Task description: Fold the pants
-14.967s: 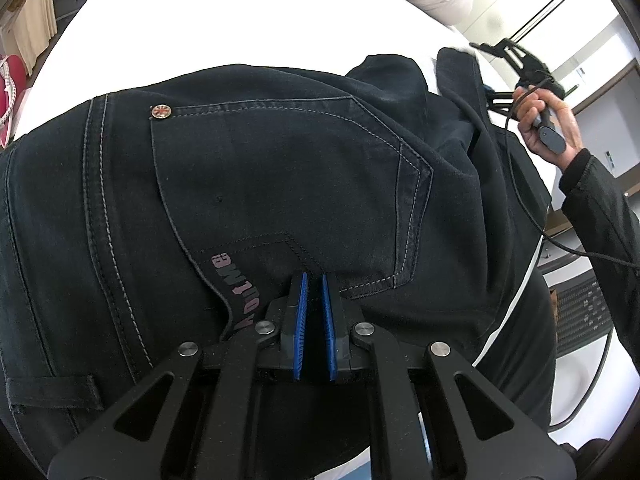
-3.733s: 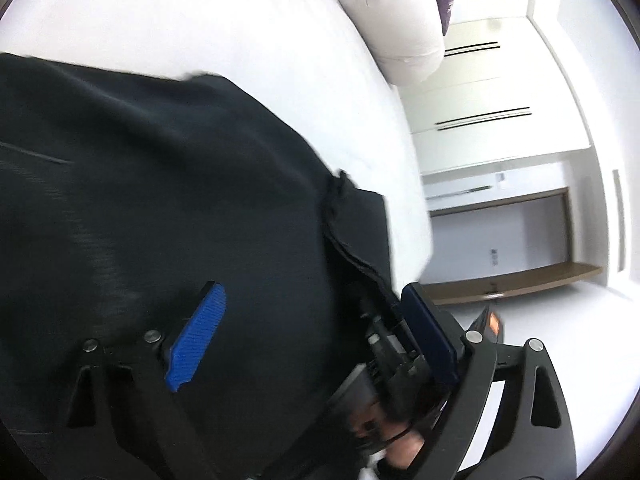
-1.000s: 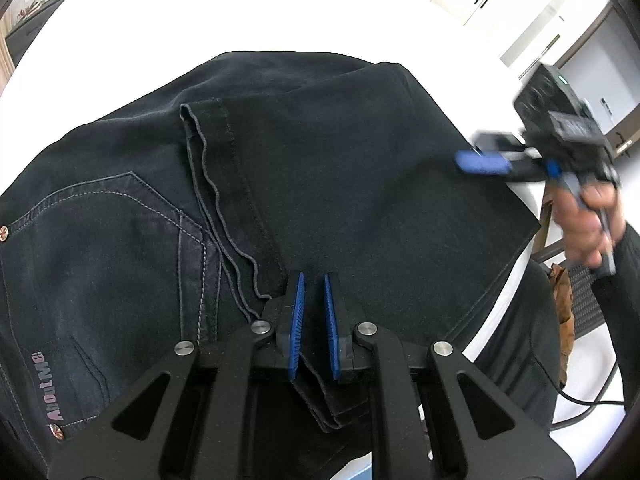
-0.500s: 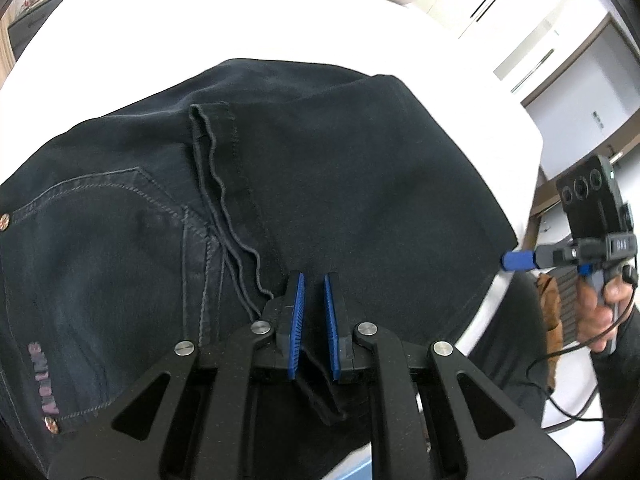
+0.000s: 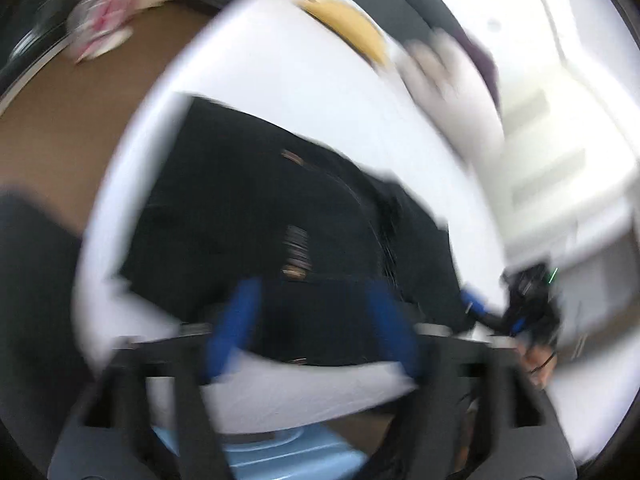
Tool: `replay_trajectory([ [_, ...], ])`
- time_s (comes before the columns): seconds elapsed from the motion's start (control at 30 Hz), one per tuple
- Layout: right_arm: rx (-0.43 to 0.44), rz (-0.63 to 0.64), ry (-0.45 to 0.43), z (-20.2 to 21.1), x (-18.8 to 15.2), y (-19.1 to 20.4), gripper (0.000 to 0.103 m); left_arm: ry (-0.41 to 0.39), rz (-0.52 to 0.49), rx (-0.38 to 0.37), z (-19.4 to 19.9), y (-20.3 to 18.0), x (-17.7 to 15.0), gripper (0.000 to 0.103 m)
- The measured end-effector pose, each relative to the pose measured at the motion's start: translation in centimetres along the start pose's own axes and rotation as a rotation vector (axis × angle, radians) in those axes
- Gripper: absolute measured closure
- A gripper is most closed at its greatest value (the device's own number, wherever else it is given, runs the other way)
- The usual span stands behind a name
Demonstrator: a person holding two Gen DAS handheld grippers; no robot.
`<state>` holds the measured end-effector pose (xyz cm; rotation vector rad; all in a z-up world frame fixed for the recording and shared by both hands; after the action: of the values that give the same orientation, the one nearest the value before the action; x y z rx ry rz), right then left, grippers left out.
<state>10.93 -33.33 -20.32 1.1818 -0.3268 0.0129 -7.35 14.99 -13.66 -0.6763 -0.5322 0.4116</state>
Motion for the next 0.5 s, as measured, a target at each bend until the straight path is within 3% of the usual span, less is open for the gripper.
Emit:
replay_trajectory([
  [0.03, 0.006, -0.006, 0.007, -0.8, 0.3, 0.0, 0.038, -0.052, 0.066, -0.004, 1.5, 1.5, 0.0, 0.024],
  [0.17, 0.031, -0.045, 0.016, -4.2, 1.9, -0.1, 0.032, -0.110, 0.216, -0.058, 3.9, 5.0, 0.1, 0.024],
  [0.5, 0.051, -0.064, 0.037, -6.2, 3.5, -0.4, 0.030, -0.042, 0.471, -0.087, 1.6, 11.3, -0.3, 0.024],
])
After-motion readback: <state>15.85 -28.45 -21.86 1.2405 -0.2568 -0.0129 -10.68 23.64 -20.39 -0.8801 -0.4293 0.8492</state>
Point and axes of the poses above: each gripper's, at about its wrist camera, not at the fingertips, and z roughly against the way its jaws point, y to its left, x to its top, the point moved 2 cm from there along -z, roughly the way its jaws point, and after that the axes turned 5 degrees about z, right-handed, at the moved point
